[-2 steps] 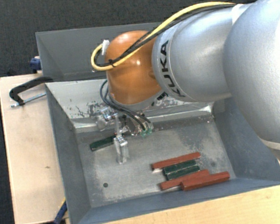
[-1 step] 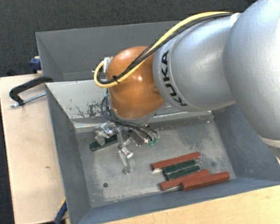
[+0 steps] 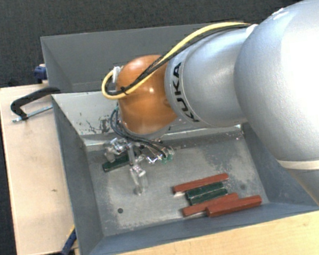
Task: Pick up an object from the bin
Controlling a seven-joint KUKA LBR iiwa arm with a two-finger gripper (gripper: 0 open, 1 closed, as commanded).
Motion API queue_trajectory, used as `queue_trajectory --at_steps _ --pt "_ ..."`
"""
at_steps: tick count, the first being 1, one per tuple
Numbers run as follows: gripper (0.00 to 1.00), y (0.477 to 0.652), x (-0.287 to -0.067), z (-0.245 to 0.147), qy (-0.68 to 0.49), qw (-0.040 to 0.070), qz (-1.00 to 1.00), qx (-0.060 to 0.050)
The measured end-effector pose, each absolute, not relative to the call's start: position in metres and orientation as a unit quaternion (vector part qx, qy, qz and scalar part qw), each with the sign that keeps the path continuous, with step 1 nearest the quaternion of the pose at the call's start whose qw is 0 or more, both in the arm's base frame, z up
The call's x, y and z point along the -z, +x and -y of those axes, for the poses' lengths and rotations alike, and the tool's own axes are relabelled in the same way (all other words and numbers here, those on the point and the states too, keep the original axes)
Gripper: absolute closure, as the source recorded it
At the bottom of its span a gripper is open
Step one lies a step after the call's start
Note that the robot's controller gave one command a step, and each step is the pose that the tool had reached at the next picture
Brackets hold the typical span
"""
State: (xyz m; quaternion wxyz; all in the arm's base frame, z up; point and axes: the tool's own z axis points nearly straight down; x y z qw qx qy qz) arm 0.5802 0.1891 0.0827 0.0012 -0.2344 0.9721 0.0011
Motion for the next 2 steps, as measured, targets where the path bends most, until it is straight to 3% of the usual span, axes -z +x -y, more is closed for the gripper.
queue_trajectory --at_steps 1,2 --pt "1.0 0.5786 -0.0728 -0.1752 -0.319 0.003 -0.948 -0.001" --pt "1.0 0.5786 -0.0729 -0.1752 -0.319 0.003 -0.948 -0.001"
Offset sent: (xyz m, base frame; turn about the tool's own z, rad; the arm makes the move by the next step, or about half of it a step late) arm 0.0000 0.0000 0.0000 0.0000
